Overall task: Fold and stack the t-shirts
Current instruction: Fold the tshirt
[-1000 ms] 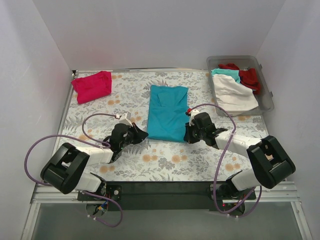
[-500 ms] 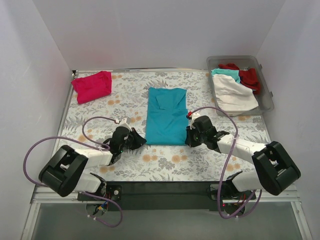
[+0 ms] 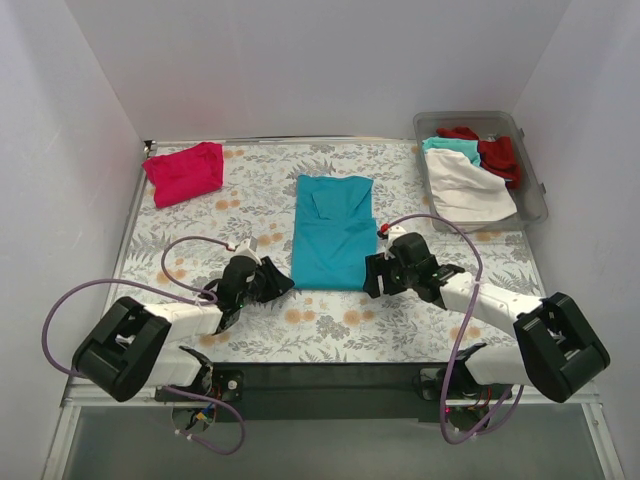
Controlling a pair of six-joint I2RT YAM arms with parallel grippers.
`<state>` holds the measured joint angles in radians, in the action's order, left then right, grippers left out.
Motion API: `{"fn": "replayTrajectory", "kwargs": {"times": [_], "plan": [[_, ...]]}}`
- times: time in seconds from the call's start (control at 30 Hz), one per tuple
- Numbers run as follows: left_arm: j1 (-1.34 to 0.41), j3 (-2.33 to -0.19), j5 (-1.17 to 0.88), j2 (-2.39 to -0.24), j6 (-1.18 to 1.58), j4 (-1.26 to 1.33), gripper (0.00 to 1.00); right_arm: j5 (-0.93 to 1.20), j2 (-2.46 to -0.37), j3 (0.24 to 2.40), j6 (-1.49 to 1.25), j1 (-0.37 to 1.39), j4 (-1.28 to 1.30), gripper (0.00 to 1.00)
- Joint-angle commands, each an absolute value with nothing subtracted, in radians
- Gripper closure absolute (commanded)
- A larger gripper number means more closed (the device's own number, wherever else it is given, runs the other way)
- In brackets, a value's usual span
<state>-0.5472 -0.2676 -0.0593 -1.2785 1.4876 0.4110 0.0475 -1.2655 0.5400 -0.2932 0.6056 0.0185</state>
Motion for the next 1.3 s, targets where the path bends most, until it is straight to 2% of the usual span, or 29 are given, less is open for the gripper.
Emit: {"fn": "replayTrajectory", "kwargs": {"times": [0.0, 0.07, 0.37, 0.57, 0.7, 0.73, 0.77, 0.83, 0.97, 1.27], "plan": [[-0.552, -0.273, -0.055, -1.316, 1.497, 0.416, 0.68, 0.055, -1.287, 0.534, -0.304, 0.611, 0.006, 0.34], [-0.552, -0.270, -0.058, -1.324, 1.500, 0.428, 0.68, 0.061, -1.299, 0.535, -0.307, 0.611, -0.028, 0.34], [-0.555, -0.252, -0.121, -1.336, 1.512, 0.500, 0.68, 0.115, -1.382, 0.529, -0.314, 0.612, -0.086, 0.48], [-0.564, -0.255, -0.158, -1.384, 1.517, 0.551, 0.71, 0.114, -1.401, 0.523, -0.318, 0.617, -0.091, 0.61], [-0.566, -0.252, -0.163, -1.410, 1.511, 0.568, 0.84, 0.114, -1.397, 0.511, -0.324, 0.621, -0.091, 0.80], [-0.566, -0.249, -0.167, -1.411, 1.511, 0.574, 0.94, 0.114, -1.396, 0.505, -0.324, 0.623, -0.091, 0.83], [-0.566, -0.247, -0.170, -1.413, 1.511, 0.595, 0.99, 0.114, -1.397, 0.503, -0.325, 0.626, -0.092, 0.87], [-0.571, -0.244, -0.181, -1.417, 1.505, 0.612, 1.00, 0.117, -1.397, 0.497, -0.327, 0.633, -0.089, 0.99], [-0.594, -0.233, -0.180, -1.387, 1.491, 0.589, 1.00, 0.127, -1.352, 0.476, -0.334, 0.664, -0.065, 0.99], [-0.647, -0.115, -0.140, -1.071, 1.549, 0.364, 1.00, 0.077, -1.161, 0.414, -0.409, 0.776, 0.107, 0.99]]}}
